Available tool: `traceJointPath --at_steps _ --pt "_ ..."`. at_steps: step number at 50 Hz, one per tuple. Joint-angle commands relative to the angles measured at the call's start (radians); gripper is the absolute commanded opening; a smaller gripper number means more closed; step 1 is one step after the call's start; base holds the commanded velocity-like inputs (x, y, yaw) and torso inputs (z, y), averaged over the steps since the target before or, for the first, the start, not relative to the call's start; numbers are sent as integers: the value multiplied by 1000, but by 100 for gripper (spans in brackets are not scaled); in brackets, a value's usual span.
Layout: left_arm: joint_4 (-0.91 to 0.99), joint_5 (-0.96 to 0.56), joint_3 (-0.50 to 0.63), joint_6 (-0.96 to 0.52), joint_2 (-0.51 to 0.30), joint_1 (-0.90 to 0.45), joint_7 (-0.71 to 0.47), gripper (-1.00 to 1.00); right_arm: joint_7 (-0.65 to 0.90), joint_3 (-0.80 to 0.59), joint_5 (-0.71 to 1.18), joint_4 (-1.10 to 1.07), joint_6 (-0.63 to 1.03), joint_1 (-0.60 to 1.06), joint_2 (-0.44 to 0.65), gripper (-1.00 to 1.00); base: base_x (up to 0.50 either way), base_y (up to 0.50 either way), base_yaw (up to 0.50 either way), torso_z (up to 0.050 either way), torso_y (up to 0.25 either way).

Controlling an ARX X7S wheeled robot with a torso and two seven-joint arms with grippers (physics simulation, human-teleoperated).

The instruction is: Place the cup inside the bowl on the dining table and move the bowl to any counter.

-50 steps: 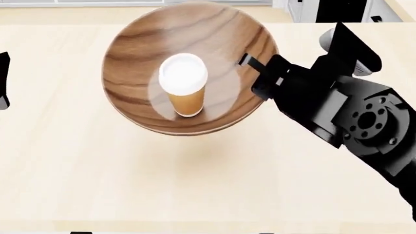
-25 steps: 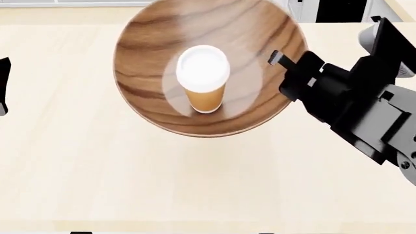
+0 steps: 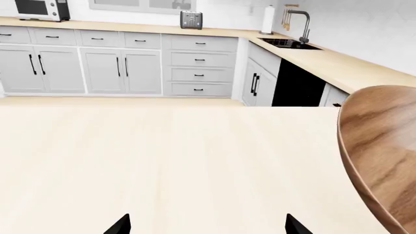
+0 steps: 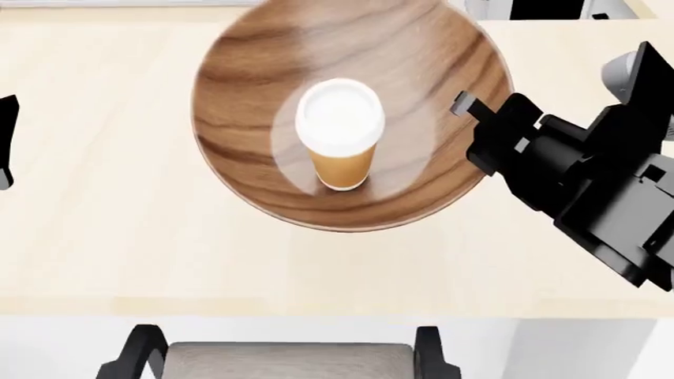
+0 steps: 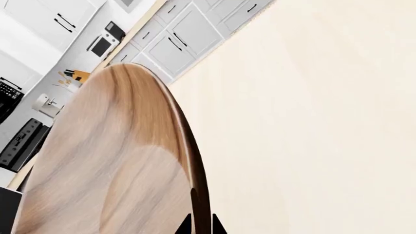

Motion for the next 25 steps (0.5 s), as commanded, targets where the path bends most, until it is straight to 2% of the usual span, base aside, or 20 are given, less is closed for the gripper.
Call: traceJointPath --at_steps 1,15,16,17,25 --pt "-16 -11 -4 19 -3 1 6 100 2 27 -25 -18 1 12 14 -100 -394 10 0 0 0" --pt "-17 -19 -3 31 -5 5 1 100 -14 33 -26 -20 -2 -12 13 -100 -389 10 0 0 0" --pt "-56 -99 17 5 -7 -12 129 100 -13 34 -26 -20 -2 -12 12 -100 -398 10 0 0 0" --pt "-37 -84 20 7 28 -7 72 100 -15 35 -26 -19 -2 -11 11 -100 -402 10 0 0 0" --pt "-38 -100 20 3 34 -7 64 100 -24 46 -31 -41 -10 -14 25 -100 -341 151 0 0 0"
